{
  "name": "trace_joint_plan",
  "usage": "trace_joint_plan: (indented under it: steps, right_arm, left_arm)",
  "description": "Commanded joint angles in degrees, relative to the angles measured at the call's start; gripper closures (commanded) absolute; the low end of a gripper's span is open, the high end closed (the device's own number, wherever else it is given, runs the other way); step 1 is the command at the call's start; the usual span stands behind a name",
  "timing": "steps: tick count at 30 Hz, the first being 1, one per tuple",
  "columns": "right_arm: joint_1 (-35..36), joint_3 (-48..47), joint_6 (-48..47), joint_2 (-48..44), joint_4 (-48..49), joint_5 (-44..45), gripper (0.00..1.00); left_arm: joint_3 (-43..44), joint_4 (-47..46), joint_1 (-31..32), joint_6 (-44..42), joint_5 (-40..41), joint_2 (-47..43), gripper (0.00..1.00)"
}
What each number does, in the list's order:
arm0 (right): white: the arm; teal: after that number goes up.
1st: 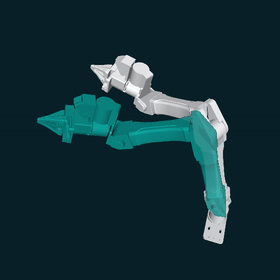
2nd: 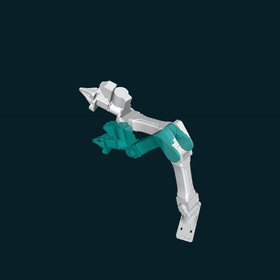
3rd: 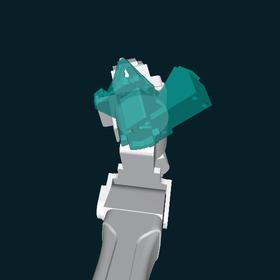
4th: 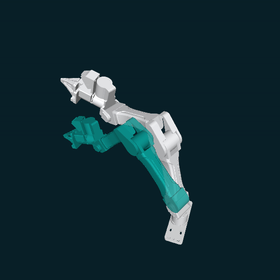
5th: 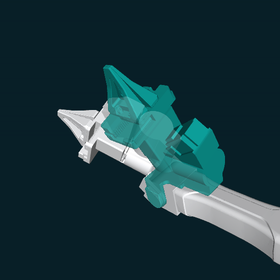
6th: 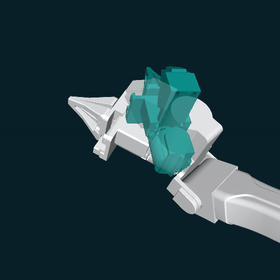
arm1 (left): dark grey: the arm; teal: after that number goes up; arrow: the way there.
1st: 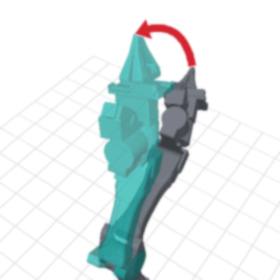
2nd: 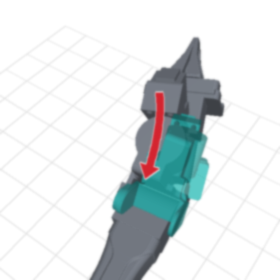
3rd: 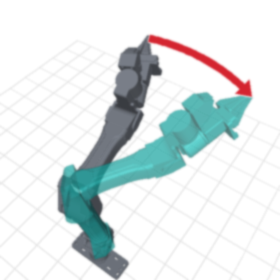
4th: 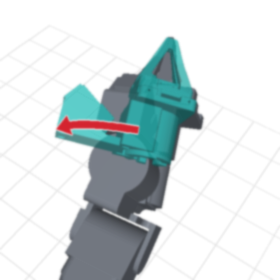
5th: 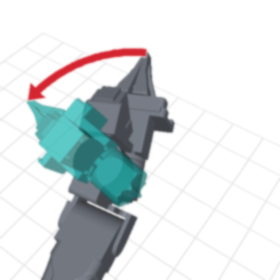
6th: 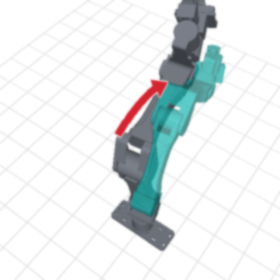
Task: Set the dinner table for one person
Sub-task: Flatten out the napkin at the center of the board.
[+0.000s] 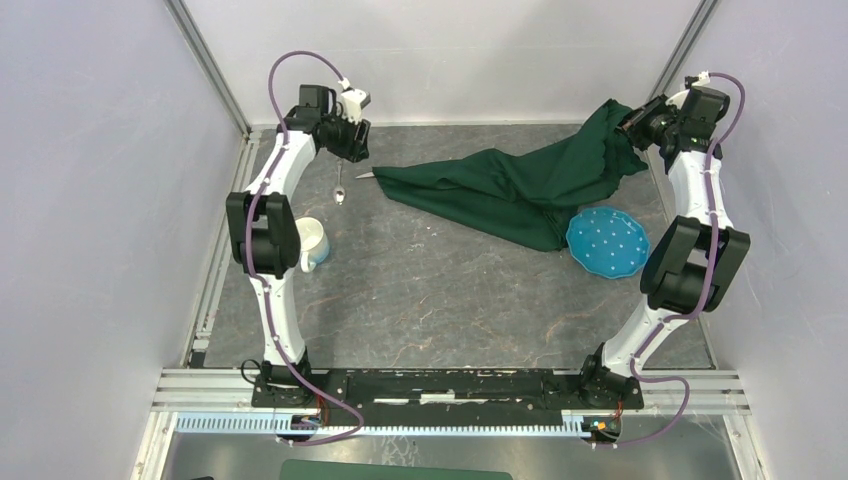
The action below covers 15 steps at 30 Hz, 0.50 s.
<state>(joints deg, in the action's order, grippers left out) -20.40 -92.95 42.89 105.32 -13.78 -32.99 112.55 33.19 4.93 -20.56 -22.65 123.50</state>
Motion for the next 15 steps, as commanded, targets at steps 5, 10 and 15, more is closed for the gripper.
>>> trace_joint_plan:
  steps: [5,10,15]
  right_arm:
    - [0.2,-0.4,1.2,-5.1,6.2,-0.9,1.0]
    - [0.4,0.9,1.4,-6.2,6.5,-0.6,1.0]
    - [0.4,1.6,1.3,-7.3,6.4,-0.2,1.0]
  left_arm:
    - [-2.3,1.8,1.6,-8.5,-1.3,0.5,0.37]
    - [-0.3,1.8,3.5,-10.3,-0.3,2.9,0.37]
    - [1.6,1.8,4.9,-10.7,-0.2,5.3,0.36]
